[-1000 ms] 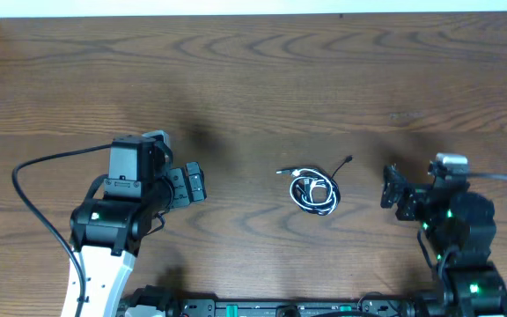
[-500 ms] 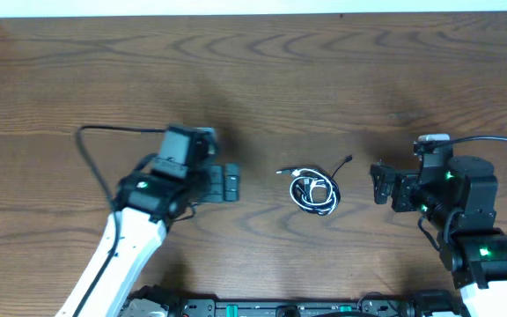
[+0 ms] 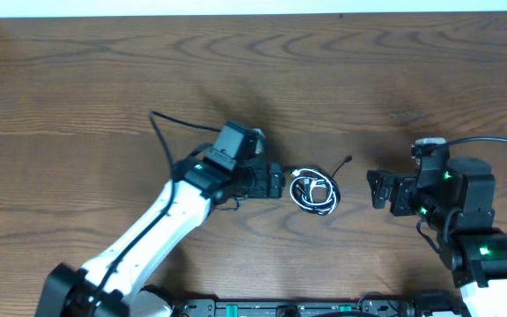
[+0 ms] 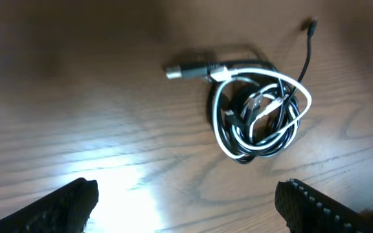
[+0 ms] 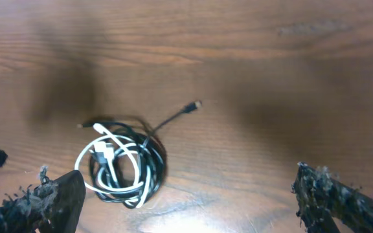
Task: Untangle cables
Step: 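Move the left gripper down onto the black-and-white cable bundle and grasp it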
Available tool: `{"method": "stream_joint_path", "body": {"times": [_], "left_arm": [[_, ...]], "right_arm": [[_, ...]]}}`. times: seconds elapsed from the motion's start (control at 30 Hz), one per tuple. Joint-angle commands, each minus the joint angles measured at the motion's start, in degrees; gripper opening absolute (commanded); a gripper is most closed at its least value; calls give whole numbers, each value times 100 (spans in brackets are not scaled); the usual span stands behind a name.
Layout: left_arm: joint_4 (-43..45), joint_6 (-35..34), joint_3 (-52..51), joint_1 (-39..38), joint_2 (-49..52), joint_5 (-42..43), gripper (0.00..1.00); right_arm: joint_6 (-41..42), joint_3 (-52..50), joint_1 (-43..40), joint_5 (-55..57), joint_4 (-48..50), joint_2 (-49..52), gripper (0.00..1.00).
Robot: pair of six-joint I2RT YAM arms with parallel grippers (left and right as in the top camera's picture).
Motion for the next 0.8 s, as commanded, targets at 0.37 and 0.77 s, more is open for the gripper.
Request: {"method": "stream_joint_path", "body": {"times": [0.37,0.77], "left_arm": [[1207,-774,136,-855,1460,396,77],[1617,-772,136,-1213,1969,144,66]], "right_arm": [[166,111,-15,-39,-31,479,99],[166,111,-15,-39,-33,487,99]]}}
